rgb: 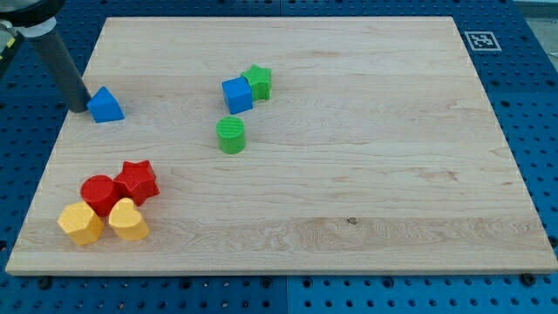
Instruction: Place the blue triangle diagonal to the blue cube
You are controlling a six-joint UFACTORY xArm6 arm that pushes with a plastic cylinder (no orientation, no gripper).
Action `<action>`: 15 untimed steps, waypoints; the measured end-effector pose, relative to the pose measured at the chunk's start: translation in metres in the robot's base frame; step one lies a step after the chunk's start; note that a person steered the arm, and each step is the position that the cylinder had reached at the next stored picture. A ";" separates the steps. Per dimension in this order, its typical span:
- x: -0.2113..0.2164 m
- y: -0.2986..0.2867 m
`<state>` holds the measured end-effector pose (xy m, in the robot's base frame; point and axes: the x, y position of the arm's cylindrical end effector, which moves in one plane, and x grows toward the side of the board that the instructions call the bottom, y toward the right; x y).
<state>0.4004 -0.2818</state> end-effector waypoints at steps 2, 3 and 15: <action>0.011 0.029; 0.011 0.052; -0.064 0.038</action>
<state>0.3366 -0.2434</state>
